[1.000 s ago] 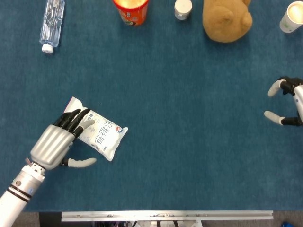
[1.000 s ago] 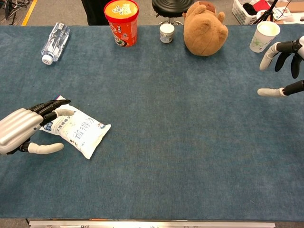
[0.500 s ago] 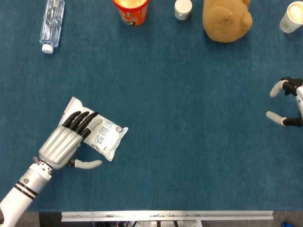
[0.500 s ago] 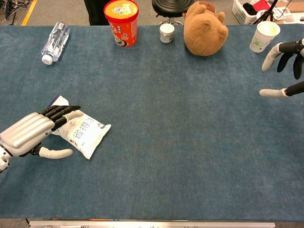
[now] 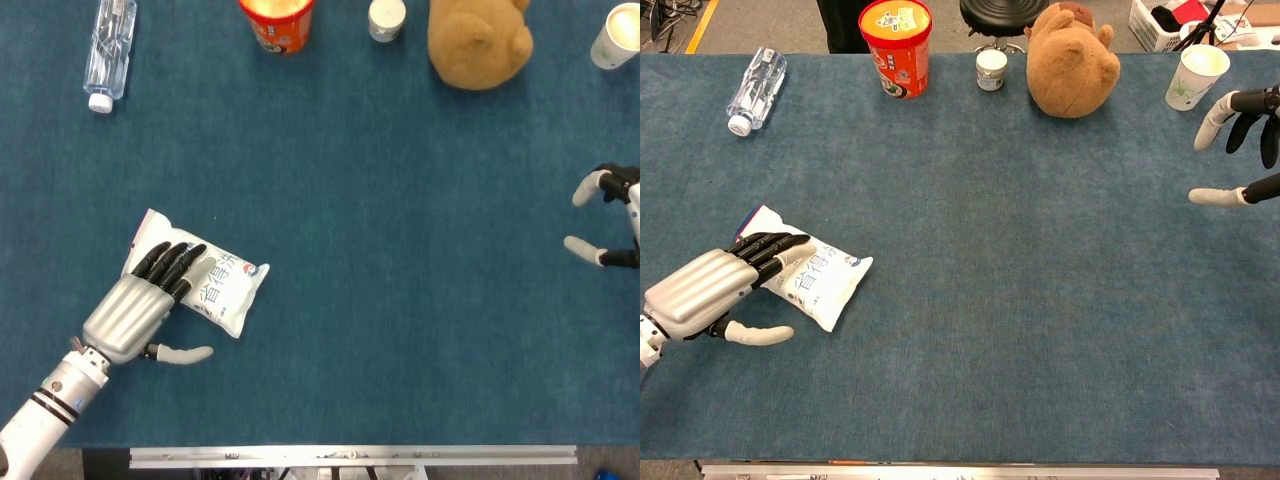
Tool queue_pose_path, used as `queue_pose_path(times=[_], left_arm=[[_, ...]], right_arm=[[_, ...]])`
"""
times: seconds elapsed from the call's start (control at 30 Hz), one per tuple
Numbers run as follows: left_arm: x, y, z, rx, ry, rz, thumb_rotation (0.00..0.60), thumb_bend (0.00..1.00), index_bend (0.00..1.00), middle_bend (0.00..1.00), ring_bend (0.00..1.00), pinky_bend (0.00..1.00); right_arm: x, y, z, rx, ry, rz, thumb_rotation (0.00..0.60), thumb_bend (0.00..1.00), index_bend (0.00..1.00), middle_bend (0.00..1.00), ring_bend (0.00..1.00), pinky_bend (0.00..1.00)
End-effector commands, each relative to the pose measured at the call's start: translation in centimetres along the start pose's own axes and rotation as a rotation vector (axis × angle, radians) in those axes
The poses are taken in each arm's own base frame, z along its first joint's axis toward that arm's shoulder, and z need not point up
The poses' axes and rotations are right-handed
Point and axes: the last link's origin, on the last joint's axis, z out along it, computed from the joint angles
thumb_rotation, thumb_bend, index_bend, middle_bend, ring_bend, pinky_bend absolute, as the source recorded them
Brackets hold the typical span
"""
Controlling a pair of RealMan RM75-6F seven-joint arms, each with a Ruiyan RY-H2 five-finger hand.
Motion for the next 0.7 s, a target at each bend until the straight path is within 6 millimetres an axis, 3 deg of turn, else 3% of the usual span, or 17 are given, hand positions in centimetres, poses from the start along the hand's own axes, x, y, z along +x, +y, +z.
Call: queue_pose_path(times=[0.03,0.43,0.7], left_arm=[[-0.3,-0.1,-0.3,0.013,-0.032,0.011,0.0,0.0,0.0,0.0,0.0,0.07],[1.6,1.8,0.3,-0.061,0.064,-0.014,0.0,0.0,0.0,0.0,0.0,0.07],[1.2,1.7,-0.1,-0.051,0.046,-0.015,0.0,0.0,0.0,0.0,0.0,0.07]], right_arm=[[0.0,0.0,0.0,-0.001,0.001,0.001,0.6,0.0,0.53,0.5,0.5,0.65],[0.0,0.1,0.0,-0.004,0.002,0.005,0.6,0.0,0.53,0.5,0.5,0.65],[0.0,0.2,0.0,-0.007,0.002,0.005,0.6,0.0,0.53,0.5,0.5,0.65]])
